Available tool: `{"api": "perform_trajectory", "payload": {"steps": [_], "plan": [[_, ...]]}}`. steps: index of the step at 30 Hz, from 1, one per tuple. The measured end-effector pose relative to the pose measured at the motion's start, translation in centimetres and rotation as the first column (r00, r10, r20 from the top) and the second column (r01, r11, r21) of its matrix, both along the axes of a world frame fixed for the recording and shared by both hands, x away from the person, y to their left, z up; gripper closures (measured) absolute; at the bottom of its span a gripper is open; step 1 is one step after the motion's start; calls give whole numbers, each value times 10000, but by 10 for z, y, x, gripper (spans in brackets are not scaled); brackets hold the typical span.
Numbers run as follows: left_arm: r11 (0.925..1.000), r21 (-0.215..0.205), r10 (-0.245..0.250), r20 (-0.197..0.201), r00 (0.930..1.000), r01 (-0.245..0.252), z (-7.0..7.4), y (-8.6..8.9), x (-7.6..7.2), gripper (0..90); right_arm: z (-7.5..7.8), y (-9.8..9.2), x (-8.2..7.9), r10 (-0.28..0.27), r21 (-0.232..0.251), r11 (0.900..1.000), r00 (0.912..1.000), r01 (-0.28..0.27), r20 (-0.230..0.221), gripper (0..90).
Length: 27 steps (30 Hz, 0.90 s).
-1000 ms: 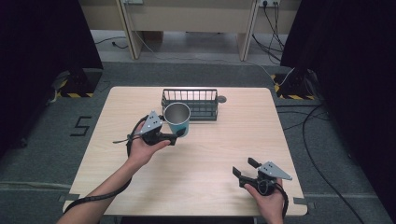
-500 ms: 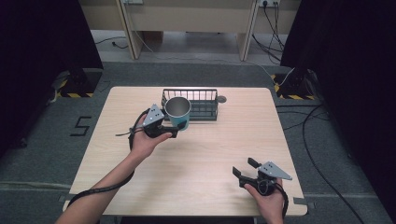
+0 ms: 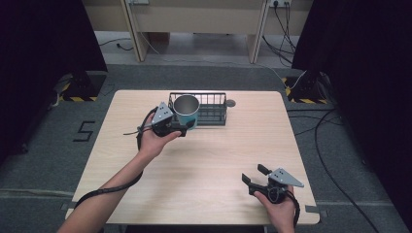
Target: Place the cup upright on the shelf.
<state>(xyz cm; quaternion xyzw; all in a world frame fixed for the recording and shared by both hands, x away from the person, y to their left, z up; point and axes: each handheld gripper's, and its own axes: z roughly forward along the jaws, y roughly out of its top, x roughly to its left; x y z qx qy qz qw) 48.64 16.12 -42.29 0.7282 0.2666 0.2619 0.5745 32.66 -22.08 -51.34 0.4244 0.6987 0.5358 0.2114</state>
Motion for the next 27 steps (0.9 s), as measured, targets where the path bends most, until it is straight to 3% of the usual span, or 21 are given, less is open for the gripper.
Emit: {"api": "perform_trajectory", "payload": {"steps": [11,27], "plan": [[9999,4,150,-14,9999,-150,5,-6,14,188,0,1,0,21,-3,10000,10000,-21,-10,218],[9988,89,476,-209,9986,-474,1,-16,31,188,0,1,0,49,35,10000,10000,-49,-38,218]]}}
